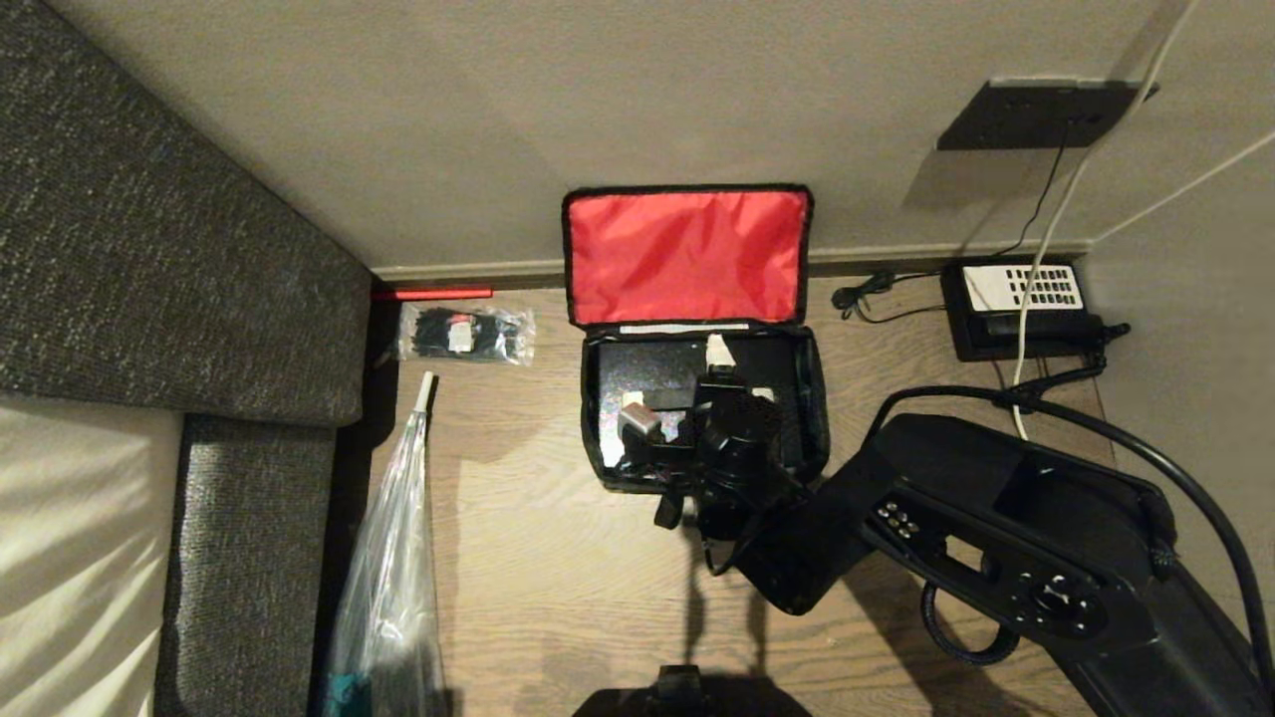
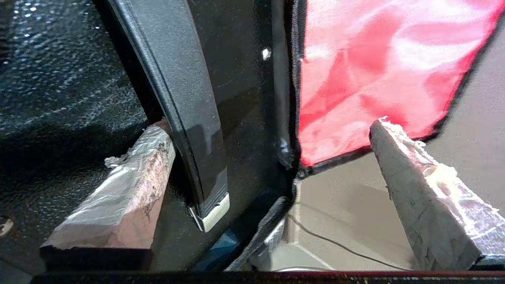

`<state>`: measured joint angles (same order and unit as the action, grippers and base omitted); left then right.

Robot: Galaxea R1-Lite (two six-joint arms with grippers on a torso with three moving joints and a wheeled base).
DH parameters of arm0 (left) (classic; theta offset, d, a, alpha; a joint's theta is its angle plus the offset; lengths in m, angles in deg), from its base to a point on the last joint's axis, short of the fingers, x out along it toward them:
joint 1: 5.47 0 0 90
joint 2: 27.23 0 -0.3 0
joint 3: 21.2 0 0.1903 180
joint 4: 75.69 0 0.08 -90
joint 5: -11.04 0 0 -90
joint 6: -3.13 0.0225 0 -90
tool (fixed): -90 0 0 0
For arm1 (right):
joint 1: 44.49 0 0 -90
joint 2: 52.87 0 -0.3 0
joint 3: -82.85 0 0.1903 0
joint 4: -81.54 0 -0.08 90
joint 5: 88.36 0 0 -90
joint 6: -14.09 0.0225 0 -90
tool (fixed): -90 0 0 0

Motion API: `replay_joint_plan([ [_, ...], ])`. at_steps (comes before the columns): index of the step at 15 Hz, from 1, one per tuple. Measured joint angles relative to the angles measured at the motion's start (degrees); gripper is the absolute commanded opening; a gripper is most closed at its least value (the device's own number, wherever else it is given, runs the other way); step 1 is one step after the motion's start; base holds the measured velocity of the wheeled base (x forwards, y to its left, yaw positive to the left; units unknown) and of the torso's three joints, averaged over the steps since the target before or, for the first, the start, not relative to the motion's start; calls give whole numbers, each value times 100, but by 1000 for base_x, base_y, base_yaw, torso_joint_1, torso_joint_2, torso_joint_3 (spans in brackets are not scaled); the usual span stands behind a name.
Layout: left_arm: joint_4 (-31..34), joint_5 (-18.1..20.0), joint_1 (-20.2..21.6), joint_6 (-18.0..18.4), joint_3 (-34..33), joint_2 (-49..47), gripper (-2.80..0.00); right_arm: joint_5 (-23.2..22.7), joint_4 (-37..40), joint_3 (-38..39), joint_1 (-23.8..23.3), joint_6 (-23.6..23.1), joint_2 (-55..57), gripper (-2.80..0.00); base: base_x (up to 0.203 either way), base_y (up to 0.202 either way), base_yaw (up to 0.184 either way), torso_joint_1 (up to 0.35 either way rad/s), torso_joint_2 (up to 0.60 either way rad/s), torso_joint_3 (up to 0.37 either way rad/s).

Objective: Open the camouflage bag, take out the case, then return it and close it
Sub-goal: Grip the handle

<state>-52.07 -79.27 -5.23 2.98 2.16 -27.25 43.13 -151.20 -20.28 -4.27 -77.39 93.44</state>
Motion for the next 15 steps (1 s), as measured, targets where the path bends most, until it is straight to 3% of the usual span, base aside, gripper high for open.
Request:
replay_joint_plan([
  [15,0,-2,0,-2,0,0,-280,110,0,-785,-62,-183,427,0,0,0,0,0,0,0],
])
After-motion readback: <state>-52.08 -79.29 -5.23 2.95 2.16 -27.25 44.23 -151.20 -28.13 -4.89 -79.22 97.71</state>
